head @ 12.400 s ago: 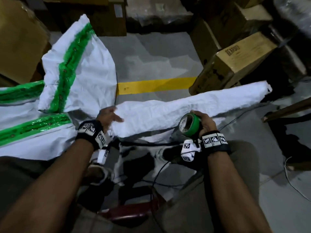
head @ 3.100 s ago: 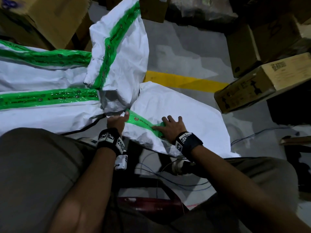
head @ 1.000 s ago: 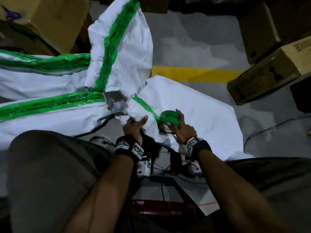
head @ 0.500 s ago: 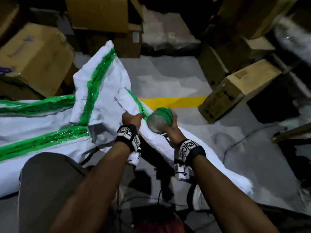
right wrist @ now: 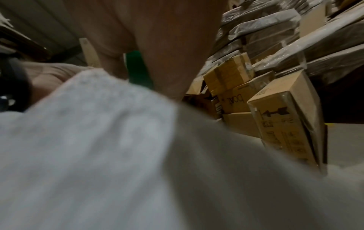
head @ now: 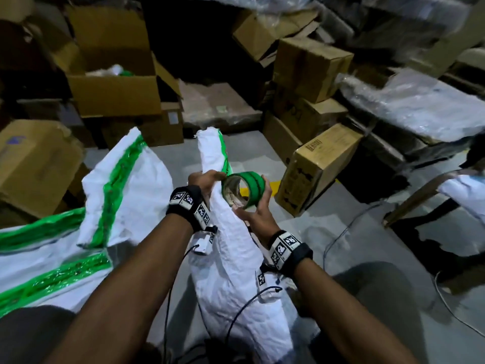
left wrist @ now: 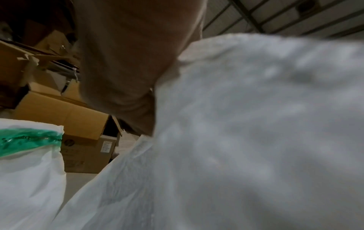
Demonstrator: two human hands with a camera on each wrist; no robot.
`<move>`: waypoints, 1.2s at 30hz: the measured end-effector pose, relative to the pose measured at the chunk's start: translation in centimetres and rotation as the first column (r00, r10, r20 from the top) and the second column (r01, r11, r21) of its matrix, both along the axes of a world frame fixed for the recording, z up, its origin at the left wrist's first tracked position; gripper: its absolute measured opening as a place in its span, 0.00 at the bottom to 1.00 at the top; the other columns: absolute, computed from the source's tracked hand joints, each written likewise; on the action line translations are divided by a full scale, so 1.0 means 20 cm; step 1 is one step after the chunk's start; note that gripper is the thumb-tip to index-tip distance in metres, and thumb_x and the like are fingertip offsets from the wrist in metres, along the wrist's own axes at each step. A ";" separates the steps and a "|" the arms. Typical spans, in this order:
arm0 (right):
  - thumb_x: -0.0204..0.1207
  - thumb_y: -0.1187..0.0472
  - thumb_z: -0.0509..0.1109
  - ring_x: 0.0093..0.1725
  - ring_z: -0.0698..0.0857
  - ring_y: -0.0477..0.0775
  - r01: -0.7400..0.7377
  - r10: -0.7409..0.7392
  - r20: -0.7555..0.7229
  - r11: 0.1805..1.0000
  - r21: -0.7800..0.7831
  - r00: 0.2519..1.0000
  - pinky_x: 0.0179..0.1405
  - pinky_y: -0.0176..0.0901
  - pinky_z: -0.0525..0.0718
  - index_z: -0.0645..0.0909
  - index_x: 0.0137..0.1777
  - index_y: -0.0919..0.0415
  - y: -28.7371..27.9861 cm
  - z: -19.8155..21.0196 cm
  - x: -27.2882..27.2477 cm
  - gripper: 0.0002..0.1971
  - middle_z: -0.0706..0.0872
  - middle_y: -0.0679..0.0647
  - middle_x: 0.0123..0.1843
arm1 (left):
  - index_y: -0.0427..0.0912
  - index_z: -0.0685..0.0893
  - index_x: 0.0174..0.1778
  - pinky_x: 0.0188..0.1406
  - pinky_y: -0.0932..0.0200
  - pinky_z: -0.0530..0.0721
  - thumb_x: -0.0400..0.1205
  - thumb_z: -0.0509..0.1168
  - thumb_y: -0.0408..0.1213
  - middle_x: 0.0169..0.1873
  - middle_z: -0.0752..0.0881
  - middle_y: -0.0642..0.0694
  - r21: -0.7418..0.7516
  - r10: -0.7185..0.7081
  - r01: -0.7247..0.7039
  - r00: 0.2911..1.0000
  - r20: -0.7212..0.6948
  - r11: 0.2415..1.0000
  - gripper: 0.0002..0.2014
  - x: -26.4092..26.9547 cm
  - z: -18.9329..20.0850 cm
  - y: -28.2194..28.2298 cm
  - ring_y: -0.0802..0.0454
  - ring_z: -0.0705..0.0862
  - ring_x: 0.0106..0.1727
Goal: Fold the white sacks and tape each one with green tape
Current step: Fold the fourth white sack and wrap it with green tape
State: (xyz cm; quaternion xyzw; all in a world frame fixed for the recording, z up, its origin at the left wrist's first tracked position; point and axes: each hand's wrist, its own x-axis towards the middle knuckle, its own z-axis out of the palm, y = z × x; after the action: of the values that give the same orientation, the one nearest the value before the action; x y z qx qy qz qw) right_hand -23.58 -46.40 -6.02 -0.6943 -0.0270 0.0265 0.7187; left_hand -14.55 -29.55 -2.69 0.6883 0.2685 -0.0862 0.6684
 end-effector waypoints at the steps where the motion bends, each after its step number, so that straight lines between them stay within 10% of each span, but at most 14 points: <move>1: 0.74 0.76 0.76 0.73 0.78 0.46 0.008 -0.007 0.033 1.000 -0.021 0.999 0.70 0.45 0.81 0.46 0.82 0.36 0.00 -0.01 0.01 0.53 0.67 0.52 0.78 | 0.39 0.86 0.42 0.22 0.53 0.87 0.69 0.79 0.38 0.33 0.82 0.42 -0.003 -0.013 0.013 1.000 0.026 1.000 0.11 -0.01 0.00 -0.02 0.39 0.85 0.32; 4: 0.72 0.75 0.76 0.72 0.79 0.53 0.011 -0.005 0.075 0.997 -0.082 0.997 0.64 0.49 0.86 0.51 0.82 0.36 0.01 -0.08 0.03 0.51 0.68 0.53 0.78 | 0.36 0.82 0.43 0.46 0.49 0.89 0.65 0.77 0.33 0.38 0.85 0.40 0.085 0.090 -0.098 0.991 0.095 0.992 0.14 -0.07 -0.06 -0.01 0.39 0.88 0.44; 8: 0.72 0.42 0.77 0.64 0.84 0.56 0.081 -0.077 0.031 0.976 -0.200 0.997 0.58 0.58 0.88 0.55 0.80 0.38 0.15 -0.19 0.10 0.42 0.78 0.52 0.73 | 0.27 0.87 0.47 0.34 0.48 0.91 0.54 0.76 0.33 0.34 0.88 0.39 0.141 0.155 -0.169 0.982 0.105 0.976 0.25 -0.05 -0.18 0.11 0.44 0.87 0.34; 11: 0.68 0.47 0.80 0.62 0.83 0.58 0.135 -0.123 0.060 0.958 -0.253 0.991 0.57 0.47 0.81 0.68 0.73 0.56 0.29 -0.23 0.22 0.37 0.82 0.56 0.65 | 0.29 0.84 0.38 0.21 0.65 0.79 0.69 0.75 0.22 0.26 0.81 0.46 0.139 0.182 -0.194 0.978 0.097 0.971 0.06 -0.03 -0.21 0.24 0.49 0.78 0.26; 14: 0.62 0.48 0.80 0.60 0.84 0.55 0.020 -0.009 0.038 0.948 -0.318 0.999 0.52 0.39 0.79 0.68 0.76 0.52 0.38 -0.32 0.28 0.42 0.84 0.55 0.65 | 0.37 0.83 0.33 0.19 0.65 0.79 0.69 0.75 0.19 0.21 0.84 0.48 0.092 0.216 -0.224 0.972 0.093 0.970 0.10 -0.05 -0.26 0.41 0.49 0.82 0.24; 19: 0.67 0.59 0.84 0.69 0.81 0.44 -0.195 0.226 0.051 0.919 -0.342 0.973 0.68 0.46 0.82 0.68 0.78 0.43 0.48 -0.47 0.32 0.42 0.78 0.40 0.73 | 0.33 0.88 0.42 0.41 0.43 0.93 0.62 0.87 0.36 0.38 0.91 0.40 -0.107 0.302 -0.309 0.950 -0.084 0.945 0.18 -0.10 -0.52 0.68 0.44 0.90 0.40; 24: 0.64 0.61 0.85 0.64 0.85 0.44 -0.212 0.184 -0.144 0.955 -0.208 0.972 0.66 0.50 0.84 0.72 0.72 0.36 0.61 -0.54 0.26 0.40 0.84 0.39 0.67 | 0.43 0.92 0.46 0.49 0.51 0.90 0.83 0.67 0.50 0.41 0.92 0.46 -0.351 0.073 -0.145 0.975 -0.211 0.925 0.15 -0.23 -0.65 0.68 0.46 0.90 0.43; 28: 0.66 0.60 0.85 0.65 0.83 0.39 -0.170 0.149 -0.109 0.961 -0.217 0.983 0.64 0.42 0.84 0.70 0.75 0.37 0.64 -0.53 0.20 0.40 0.82 0.37 0.69 | 0.38 0.83 0.65 0.56 0.47 0.86 0.77 0.73 0.48 0.61 0.87 0.36 -0.273 0.219 -0.270 0.954 -0.202 0.923 0.24 -0.21 -0.64 0.66 0.41 0.85 0.53; 32: 0.67 0.61 0.82 0.67 0.80 0.40 -0.197 0.212 0.010 0.922 -0.332 0.977 0.63 0.42 0.84 0.70 0.78 0.43 0.61 -0.47 0.20 0.40 0.79 0.39 0.72 | 0.30 0.77 0.69 0.53 0.40 0.89 0.49 0.78 0.51 0.58 0.86 0.36 -0.060 0.470 -0.481 0.872 -0.139 0.875 0.51 -0.18 -0.62 0.63 0.38 0.89 0.52; 36: 0.63 0.60 0.76 0.67 0.82 0.44 -0.280 0.310 -0.004 0.853 -0.441 0.951 0.67 0.43 0.81 0.76 0.76 0.44 0.50 -0.42 0.23 0.37 0.83 0.42 0.71 | 0.25 0.77 0.67 0.40 0.53 0.84 0.61 0.82 0.44 0.53 0.86 0.35 0.005 0.465 -0.467 0.880 -0.099 0.884 0.42 -0.20 -0.62 0.63 0.43 0.86 0.46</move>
State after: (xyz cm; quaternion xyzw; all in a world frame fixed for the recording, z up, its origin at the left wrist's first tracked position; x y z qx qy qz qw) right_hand -19.06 -36.35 -14.34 -0.8254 -0.1504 0.1184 0.5311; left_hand -18.55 -16.88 -15.13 0.5920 0.4574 0.0411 0.6622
